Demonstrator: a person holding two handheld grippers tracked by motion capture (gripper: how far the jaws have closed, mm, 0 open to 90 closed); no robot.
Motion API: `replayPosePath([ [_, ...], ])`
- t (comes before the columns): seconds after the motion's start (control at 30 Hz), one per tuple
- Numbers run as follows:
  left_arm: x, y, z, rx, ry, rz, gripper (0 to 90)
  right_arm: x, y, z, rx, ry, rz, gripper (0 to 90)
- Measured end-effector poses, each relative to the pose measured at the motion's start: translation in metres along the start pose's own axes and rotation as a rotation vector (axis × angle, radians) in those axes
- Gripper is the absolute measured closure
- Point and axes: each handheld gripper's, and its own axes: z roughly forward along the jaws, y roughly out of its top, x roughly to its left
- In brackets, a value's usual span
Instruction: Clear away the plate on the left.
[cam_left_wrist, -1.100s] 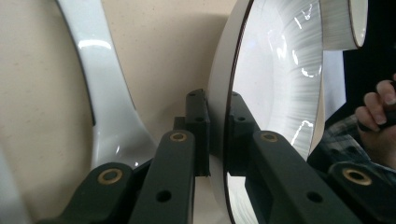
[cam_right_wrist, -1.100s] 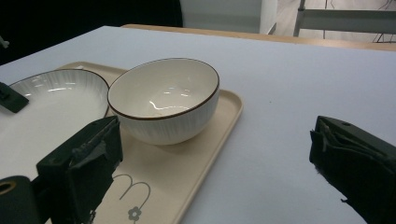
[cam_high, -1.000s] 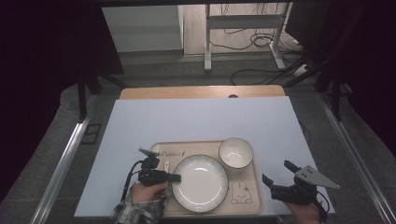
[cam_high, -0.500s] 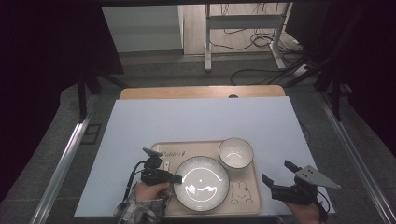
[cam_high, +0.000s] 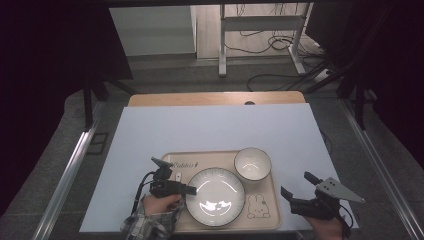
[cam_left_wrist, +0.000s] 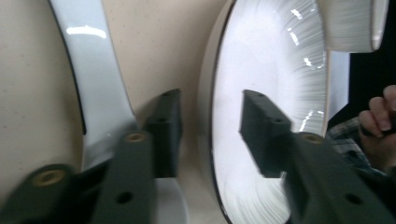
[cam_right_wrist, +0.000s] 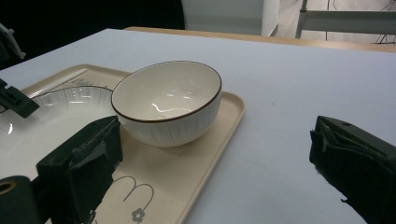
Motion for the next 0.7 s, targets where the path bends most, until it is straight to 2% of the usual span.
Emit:
replayPosePath([
  [0.1, -0.002, 0.0, -0.007, 0.002, 0.004, 0.031, 37.5, 0.0, 0.0, -0.001, -0.002, 0.0, 0.003, 2.3],
  [0.17, -0.005, 0.0, -0.011, -0.012, 0.023, 0.053, 26.2, 0.0, 0.0, -0.001, -0.003, 0.0, 0.006, 2.3],
  [0.2, -0.006, -0.001, -0.014, -0.007, 0.019, 0.072, 22.7, 0.0, 0.0, -0.001, -0.002, 0.0, 0.004, 2.3],
  [0.23, -0.007, -0.001, -0.017, -0.014, 0.022, 0.072, 19.1, 0.0, 0.0, -0.001, -0.003, -0.001, 0.004, 2.3],
  [0.27, -0.008, -0.001, -0.019, -0.025, 0.038, 0.081, 15.6, 0.0, 0.0, -0.001, -0.003, 0.0, 0.005, 2.3],
  [0.33, -0.011, -0.002, -0.026, -0.056, 0.075, 0.114, 13.1, 0.0, 0.0, -0.001, -0.003, -0.001, 0.002, 2.3],
  [0.4, -0.014, -0.005, -0.035, -0.102, 0.057, 0.141, 10.7, 0.001, 0.0, 0.0, -0.003, -0.004, 0.001, 2.3],
  [0.43, -0.016, -0.007, -0.038, -0.126, 0.063, 0.161, 9.3, 0.001, 0.0, 0.0, -0.003, -0.005, 0.001, 2.3],
  [0.5, -0.019, -0.01, -0.047, -0.174, 0.129, 0.213, 8.1, 0.0, 0.0, 0.0, -0.003, -0.003, 0.002, 2.3],
  [0.53, -0.019, -0.011, -0.052, -0.187, 0.141, 0.232, 8.3, 0.0, 0.0, 0.0, -0.002, -0.003, 0.001, 2.3],
  [0.6, -0.016, -0.013, -0.061, -0.217, 0.138, 0.229, 6.5, 0.0, 0.0, 0.0, 0.0, -0.004, -0.001, 2.3],
  [0.7, -0.01, -0.017, -0.074, -0.277, 0.174, 0.235, 4.9, 0.0, 0.0, 0.0, 0.001, -0.005, -0.003, 2.3],
])
